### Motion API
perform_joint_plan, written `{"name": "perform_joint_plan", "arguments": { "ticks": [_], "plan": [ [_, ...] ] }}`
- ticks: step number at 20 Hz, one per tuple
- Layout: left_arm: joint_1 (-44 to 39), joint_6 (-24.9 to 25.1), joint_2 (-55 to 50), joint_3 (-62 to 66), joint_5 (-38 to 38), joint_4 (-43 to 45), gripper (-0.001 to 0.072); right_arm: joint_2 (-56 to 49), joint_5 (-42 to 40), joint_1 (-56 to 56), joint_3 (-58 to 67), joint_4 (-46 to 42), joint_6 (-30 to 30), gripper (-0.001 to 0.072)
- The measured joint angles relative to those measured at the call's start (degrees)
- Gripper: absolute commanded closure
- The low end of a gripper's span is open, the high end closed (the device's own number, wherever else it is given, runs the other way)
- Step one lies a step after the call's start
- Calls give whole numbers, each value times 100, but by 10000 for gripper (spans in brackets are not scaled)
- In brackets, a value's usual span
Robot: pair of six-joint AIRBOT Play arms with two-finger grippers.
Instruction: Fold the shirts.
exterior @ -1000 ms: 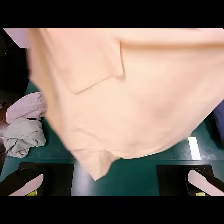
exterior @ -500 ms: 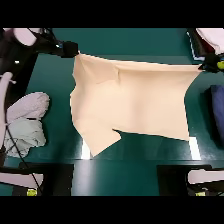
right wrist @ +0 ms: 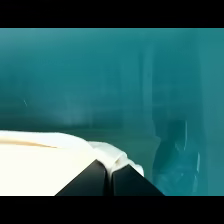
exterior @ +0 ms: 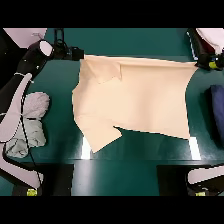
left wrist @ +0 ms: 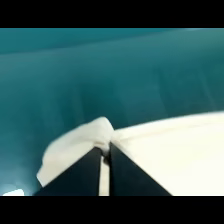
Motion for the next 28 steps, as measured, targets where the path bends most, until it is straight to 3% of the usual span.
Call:
{"name": "perform_joint_plan", "arguments": {
  "ticks": [7, 9, 10, 11, 12, 18, 25, 26, 27, 28],
  "plan": [
    [2, 424, -66, -619, -844, 24, 662, 247, 426, 0, -1244, -391, -103, 695],
    [4, 435, -66, -739, -1040, 57, 116, 334, 393, 0, -1532, -431, -111, 680],
    [13, 385, -66, -778, -1161, 63, 93, 363, 385, -2, -1620, -455, -114, 536],
    [17, 308, -63, -802, -1272, 68, 171, 385, 404, -11, -1690, -426, -125, 445],
    [11, 238, -52, -815, -1427, 92, 242, 402, 483, -13, -1740, -348, -140, 446],
    [0, -13, 533, -1097, -2568, 557, 241, 673, 1633, -339, -1886, 376, -643, 445],
    [-2, -616, 2500, -3764, -2472, 98, 240, 2028, 2052, -848, -2946, 1235, -1062, 446],
    [-2, -667, 2778, -4225, -2393, -127, 232, 2221, 2002, -879, -3130, 1296, -1095, 446],
    [0, -691, 3010, -4631, -2330, -354, 129, 2387, 1945, -903, -3285, 1362, -1121, 445],
    [4, -699, 3228, -5036, -2269, -649, 131, 2535, 1906, -920, -3438, 1388, -1139, 446]
  ]
}}
